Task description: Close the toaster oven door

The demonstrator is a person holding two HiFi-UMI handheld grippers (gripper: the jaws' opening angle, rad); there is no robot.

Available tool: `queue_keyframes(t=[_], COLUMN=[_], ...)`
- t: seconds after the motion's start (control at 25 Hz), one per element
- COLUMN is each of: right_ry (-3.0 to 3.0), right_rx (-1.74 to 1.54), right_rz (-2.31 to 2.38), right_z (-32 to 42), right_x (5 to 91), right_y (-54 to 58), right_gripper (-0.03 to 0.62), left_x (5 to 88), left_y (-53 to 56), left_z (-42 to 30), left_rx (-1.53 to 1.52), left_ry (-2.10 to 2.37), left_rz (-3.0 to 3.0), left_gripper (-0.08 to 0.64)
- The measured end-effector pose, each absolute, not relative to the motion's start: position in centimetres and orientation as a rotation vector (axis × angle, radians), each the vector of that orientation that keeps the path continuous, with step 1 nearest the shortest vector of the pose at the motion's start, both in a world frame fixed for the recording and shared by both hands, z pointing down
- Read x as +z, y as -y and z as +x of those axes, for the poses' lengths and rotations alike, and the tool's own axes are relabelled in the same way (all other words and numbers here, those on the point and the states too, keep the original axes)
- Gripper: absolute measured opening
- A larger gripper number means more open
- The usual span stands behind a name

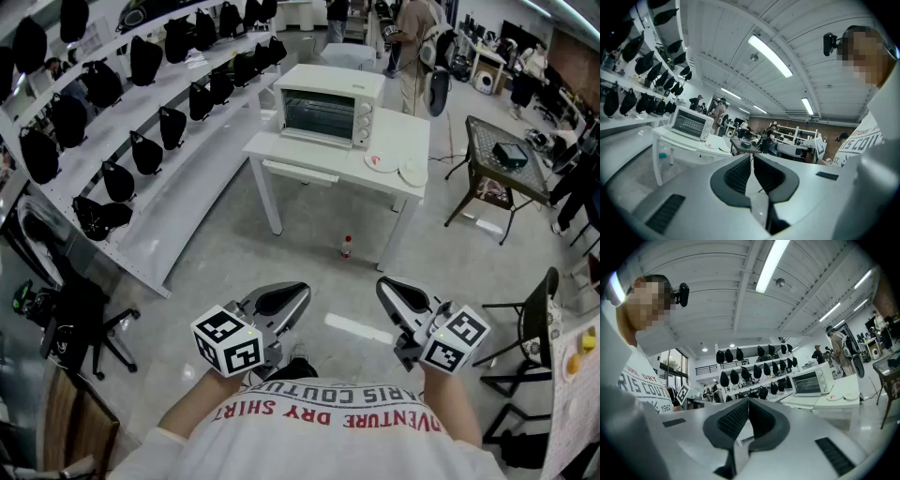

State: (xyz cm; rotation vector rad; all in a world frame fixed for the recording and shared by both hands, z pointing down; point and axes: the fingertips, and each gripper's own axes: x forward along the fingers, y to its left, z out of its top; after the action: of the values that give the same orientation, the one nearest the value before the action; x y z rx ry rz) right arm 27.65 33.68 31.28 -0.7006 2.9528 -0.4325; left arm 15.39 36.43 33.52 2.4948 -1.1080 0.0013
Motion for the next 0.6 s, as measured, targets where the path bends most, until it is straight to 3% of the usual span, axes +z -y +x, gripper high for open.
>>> queue_keyframes(t=[0.6], right_ry=[-2.955], right_rx=[-0.454], right_rz=[-0.696], right_z=[27.1], right_x=[32.7], right_y=[-31.6], right_gripper=[0.025], left_x=[34.3], left_y=[-34.2], left_z=[14.3], left_rx=[-0.021], left_ry=[1.139], left_rz=[2.465], left_gripper=[0.043])
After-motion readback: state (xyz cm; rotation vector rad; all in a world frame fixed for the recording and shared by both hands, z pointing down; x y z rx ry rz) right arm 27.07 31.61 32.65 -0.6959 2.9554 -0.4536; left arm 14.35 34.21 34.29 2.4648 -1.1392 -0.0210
